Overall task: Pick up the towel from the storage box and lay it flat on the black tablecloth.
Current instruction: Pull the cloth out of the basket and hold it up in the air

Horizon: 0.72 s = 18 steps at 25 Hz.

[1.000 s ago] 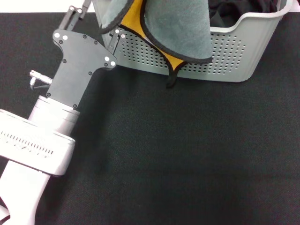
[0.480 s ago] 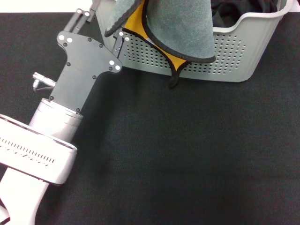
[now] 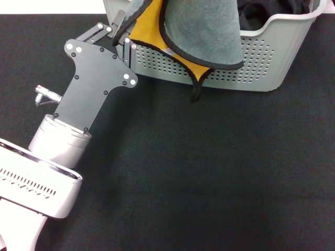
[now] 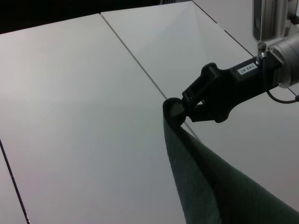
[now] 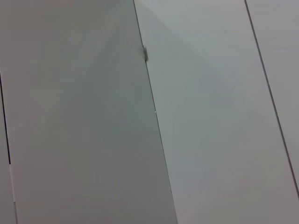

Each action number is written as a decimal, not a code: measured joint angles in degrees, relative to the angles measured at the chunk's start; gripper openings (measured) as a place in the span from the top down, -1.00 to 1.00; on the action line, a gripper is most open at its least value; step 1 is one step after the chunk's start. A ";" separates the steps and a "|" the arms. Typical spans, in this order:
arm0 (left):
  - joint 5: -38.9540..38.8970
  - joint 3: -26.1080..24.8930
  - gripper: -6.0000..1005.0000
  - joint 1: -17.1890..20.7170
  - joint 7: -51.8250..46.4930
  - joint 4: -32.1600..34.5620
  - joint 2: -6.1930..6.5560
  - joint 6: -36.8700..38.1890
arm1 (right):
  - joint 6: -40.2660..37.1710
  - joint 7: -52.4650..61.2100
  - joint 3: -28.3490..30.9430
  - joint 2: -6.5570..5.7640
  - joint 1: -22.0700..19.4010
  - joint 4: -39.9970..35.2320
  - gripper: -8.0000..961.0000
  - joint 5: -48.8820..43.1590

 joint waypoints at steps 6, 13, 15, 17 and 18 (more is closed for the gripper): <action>0.00 0.05 0.67 0.34 -0.03 -0.07 0.01 0.32 | 0.00 0.00 0.00 -0.03 -0.09 0.00 0.96 0.10; 1.00 0.09 0.82 0.60 -0.71 -0.72 0.21 2.16 | 0.96 0.28 0.05 -0.19 -1.11 0.01 0.96 0.41; 1.35 0.01 0.86 0.62 -2.87 -1.79 0.28 4.42 | 2.21 0.56 0.07 -0.29 -2.05 0.40 0.96 0.33; 1.47 -0.20 0.90 0.45 -7.13 -3.39 0.40 7.45 | 3.59 0.73 0.08 -0.36 -3.04 0.72 0.96 0.29; 1.47 -0.26 0.92 0.32 -8.96 -4.02 0.44 8.50 | 4.35 0.75 0.09 -0.36 -3.61 0.80 0.96 0.28</action>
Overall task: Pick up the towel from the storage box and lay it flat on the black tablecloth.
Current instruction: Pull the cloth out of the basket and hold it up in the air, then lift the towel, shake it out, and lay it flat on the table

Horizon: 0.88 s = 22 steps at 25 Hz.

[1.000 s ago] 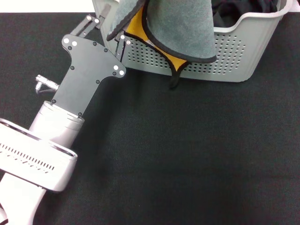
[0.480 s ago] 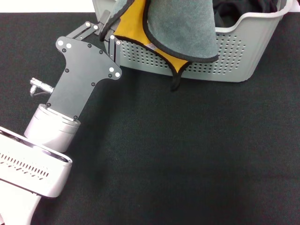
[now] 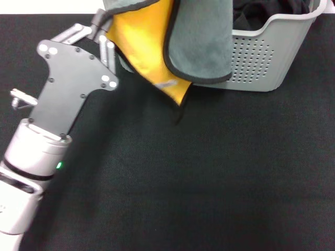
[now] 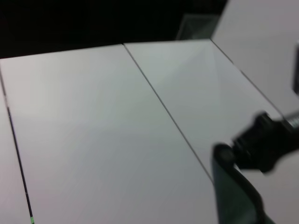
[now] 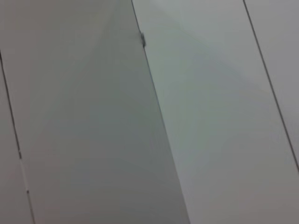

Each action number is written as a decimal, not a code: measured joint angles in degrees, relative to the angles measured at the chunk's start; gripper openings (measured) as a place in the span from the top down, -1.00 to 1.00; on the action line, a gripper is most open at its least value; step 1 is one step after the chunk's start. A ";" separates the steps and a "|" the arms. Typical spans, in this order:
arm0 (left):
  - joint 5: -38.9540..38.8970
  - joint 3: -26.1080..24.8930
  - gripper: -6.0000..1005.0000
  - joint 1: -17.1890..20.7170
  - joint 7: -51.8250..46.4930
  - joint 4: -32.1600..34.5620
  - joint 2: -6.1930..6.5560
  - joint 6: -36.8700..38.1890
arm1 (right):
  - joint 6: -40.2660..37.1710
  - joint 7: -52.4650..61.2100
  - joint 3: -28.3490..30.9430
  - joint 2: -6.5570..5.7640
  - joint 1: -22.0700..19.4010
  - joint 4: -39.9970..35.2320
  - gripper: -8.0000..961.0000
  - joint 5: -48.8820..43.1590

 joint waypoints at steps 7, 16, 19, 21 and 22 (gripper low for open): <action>2.51 -0.10 0.96 -0.46 -15.37 -5.18 0.61 6.62 | 4.00 2.23 -0.16 -0.03 -4.01 0.57 0.96 -1.49; 6.76 -0.13 0.96 -0.49 -29.46 -7.15 3.52 14.19 | 11.75 7.86 0.00 -0.29 -6.01 -0.09 0.96 -10.82; 7.65 -0.21 0.96 -0.51 -32.51 -6.87 4.56 14.28 | 14.23 10.03 0.00 -0.61 -6.10 -1.69 0.96 -13.54; 8.57 -0.21 0.96 -0.60 -34.73 -6.70 5.30 14.32 | 15.62 11.37 0.00 -0.59 -6.29 -3.37 0.96 -15.77; 9.04 -0.21 0.96 -0.65 -35.81 -6.67 5.68 14.34 | 16.17 11.86 0.00 -0.47 -6.53 -4.26 0.96 -16.87</action>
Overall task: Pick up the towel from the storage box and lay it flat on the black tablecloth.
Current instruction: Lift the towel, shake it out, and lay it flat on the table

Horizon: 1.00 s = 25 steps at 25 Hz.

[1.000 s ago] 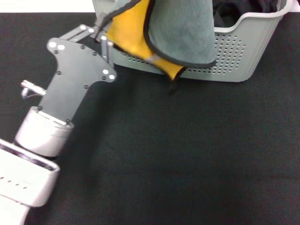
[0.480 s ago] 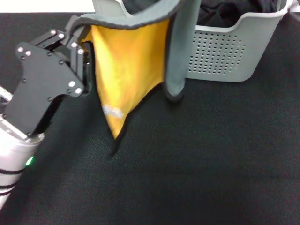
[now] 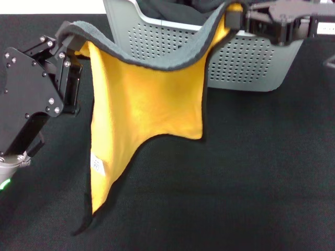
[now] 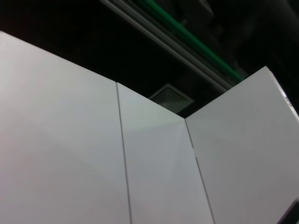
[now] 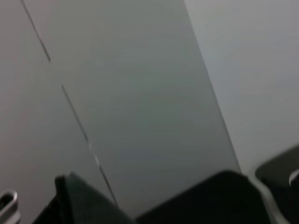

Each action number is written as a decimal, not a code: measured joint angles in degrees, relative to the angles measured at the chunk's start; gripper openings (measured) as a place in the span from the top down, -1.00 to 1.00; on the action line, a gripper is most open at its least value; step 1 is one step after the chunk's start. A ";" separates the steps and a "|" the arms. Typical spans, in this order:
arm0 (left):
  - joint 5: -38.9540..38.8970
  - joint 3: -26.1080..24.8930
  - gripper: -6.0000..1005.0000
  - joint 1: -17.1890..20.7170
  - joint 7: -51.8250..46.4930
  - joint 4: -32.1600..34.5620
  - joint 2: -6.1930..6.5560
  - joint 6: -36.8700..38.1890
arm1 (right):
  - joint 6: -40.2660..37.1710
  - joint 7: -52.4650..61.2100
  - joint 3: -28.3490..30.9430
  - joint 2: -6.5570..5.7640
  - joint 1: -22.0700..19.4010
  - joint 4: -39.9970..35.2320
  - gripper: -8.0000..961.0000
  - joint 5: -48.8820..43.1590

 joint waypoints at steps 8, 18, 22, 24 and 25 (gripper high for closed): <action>5.82 0.03 0.96 0.75 -4.12 -0.01 1.62 0.30 | 5.68 0.91 0.00 0.27 -5.57 -7.27 0.96 -2.78; 17.20 -0.05 0.95 5.81 -4.31 7.41 6.02 0.59 | 15.38 0.30 -0.54 0.49 -13.47 -15.84 0.96 -2.82; 19.58 -0.82 0.95 8.90 -3.69 8.83 6.83 0.60 | 17.05 0.62 -0.59 0.19 -17.51 -19.97 0.96 -2.79; 22.44 -1.81 0.95 9.59 -3.83 8.85 7.08 0.60 | 17.92 0.72 -0.67 0.08 -19.54 -21.28 0.96 -2.61; 24.24 -2.24 0.95 9.78 -4.02 8.92 7.22 0.60 | 18.27 0.75 -0.79 0.04 -20.20 -21.51 0.96 -2.30</action>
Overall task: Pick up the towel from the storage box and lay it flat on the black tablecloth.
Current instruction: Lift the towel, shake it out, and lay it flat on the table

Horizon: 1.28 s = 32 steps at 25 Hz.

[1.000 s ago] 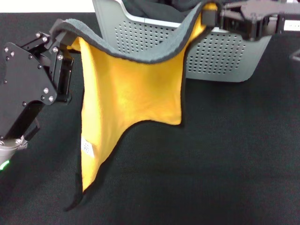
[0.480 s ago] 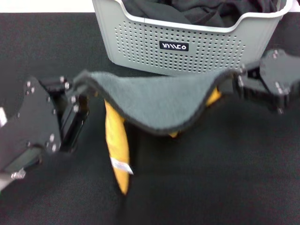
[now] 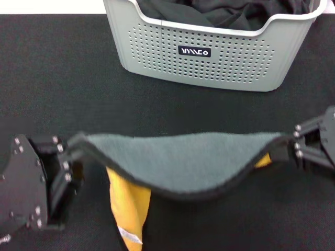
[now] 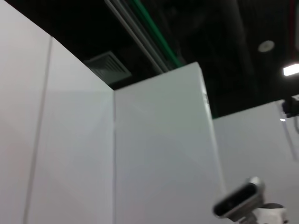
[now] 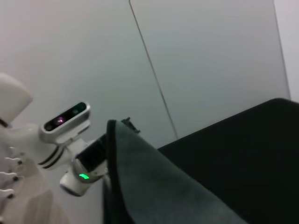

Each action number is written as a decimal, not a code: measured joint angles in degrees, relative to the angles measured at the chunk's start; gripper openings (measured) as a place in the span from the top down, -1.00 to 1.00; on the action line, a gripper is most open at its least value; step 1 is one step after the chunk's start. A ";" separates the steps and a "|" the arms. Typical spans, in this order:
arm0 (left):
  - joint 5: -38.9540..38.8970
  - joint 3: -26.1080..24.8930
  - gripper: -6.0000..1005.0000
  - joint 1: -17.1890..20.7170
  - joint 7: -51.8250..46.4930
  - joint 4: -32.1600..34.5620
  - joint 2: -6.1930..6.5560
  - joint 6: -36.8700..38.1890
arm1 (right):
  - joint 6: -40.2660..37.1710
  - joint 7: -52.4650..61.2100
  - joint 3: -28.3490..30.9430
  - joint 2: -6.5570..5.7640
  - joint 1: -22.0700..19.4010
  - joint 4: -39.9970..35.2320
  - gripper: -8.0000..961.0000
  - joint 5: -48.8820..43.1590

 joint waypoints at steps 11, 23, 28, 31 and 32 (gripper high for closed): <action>13.80 -0.21 0.95 1.20 0.14 4.53 1.15 0.00 | 1.41 -0.24 -9.78 -0.56 -3.90 -2.21 0.96 0.87; 21.26 0.21 0.95 4.55 0.77 10.83 5.27 0.46 | 2.15 -0.48 -18.20 -3.10 -4.41 -10.49 0.96 2.30; 23.38 0.12 0.95 5.60 2.61 16.19 7.82 0.53 | 2.41 -1.06 -19.63 -4.60 -2.63 -11.02 0.96 6.48; 23.40 -0.11 0.95 5.47 2.39 16.12 8.26 0.53 | 2.45 -1.80 -19.54 -4.90 -1.91 -9.23 0.96 7.60; 22.67 -0.39 0.95 5.44 2.06 15.09 7.93 0.44 | 2.36 -1.99 -19.05 -4.63 -1.90 -8.27 0.96 7.43</action>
